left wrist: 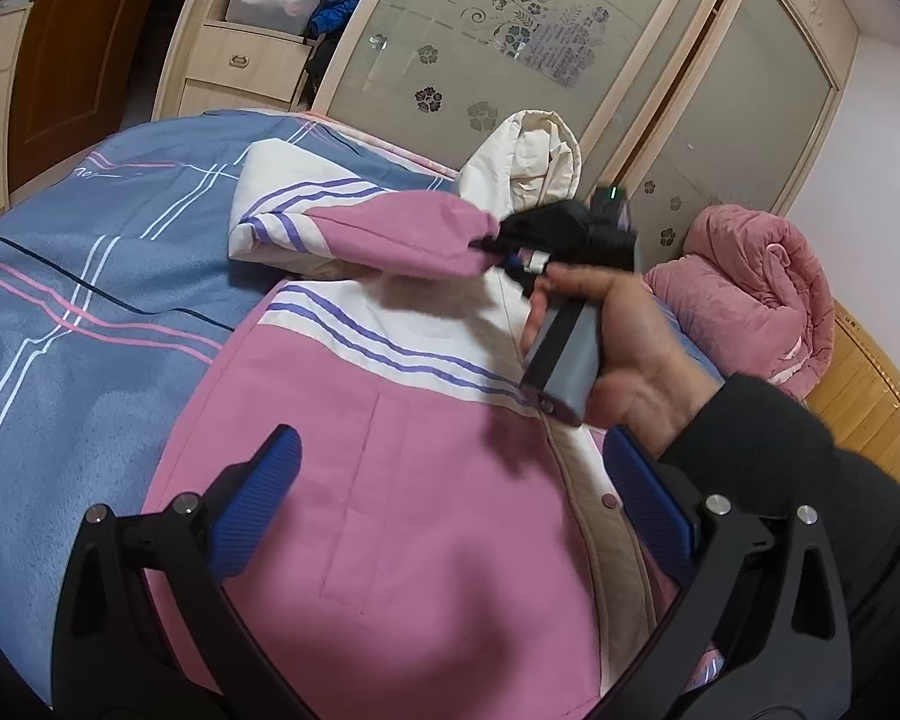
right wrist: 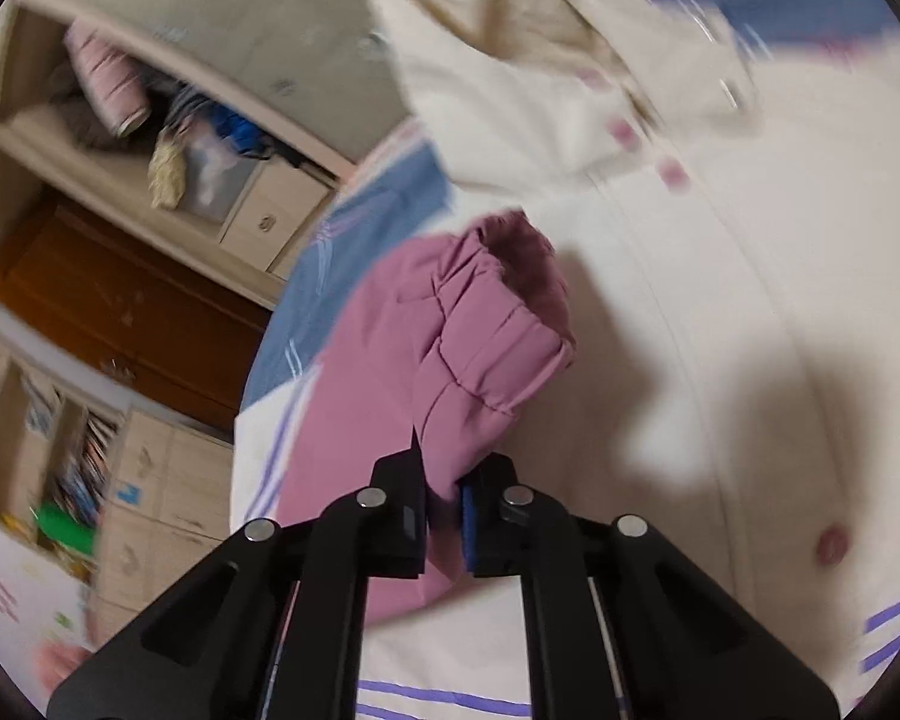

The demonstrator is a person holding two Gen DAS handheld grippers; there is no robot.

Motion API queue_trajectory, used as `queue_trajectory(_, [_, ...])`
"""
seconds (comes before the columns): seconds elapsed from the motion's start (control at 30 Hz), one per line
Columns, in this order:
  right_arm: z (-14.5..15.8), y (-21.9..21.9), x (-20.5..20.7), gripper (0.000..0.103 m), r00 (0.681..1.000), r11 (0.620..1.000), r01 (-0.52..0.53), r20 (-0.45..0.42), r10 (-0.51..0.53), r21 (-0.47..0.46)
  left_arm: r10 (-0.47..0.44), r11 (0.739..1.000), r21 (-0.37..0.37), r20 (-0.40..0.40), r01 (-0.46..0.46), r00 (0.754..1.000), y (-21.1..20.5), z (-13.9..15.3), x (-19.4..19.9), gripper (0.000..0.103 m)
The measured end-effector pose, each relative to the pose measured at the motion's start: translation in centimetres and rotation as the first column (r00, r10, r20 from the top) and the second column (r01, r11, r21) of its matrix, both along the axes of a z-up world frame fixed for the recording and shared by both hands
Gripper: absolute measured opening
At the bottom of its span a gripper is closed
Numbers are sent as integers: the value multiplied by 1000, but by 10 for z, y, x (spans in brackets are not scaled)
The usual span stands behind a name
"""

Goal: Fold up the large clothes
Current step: 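Lift the cuff with the right tool and lay it further across the chest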

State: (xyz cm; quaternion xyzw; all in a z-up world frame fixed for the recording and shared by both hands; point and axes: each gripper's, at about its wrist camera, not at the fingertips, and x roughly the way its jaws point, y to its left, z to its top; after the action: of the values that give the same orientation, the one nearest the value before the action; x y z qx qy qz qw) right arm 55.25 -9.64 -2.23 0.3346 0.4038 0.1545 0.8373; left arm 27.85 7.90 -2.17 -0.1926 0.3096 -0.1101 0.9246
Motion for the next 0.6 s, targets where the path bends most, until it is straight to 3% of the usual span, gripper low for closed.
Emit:
queue_trajectory(0.23, [105, 3, 2, 8, 967, 987, -34, 246, 71, -154, -6, 1000, 0, -6, 6, 1000, -3, -2, 0, 101])
queue_trajectory(0.4, [166, -36, -3, 8, 928, 983, 33, 371, 37, -180, -30, 999, 13, -9, 30, 1000, -11, -3, 0, 101])
queue_trajectory(0.5, [173, -72, -11, 8, 921, 978, 88, 391, -6, -192, -43, 999, 16, -16, 43, 999, -15, -4, 1, 101])
queue_trajectory(0.6, [159, -107, -18, 8, 928, 967, 138, 369, -52, -212, -59, 998, 19, -18, 59, 998, -19, -4, 0, 101])
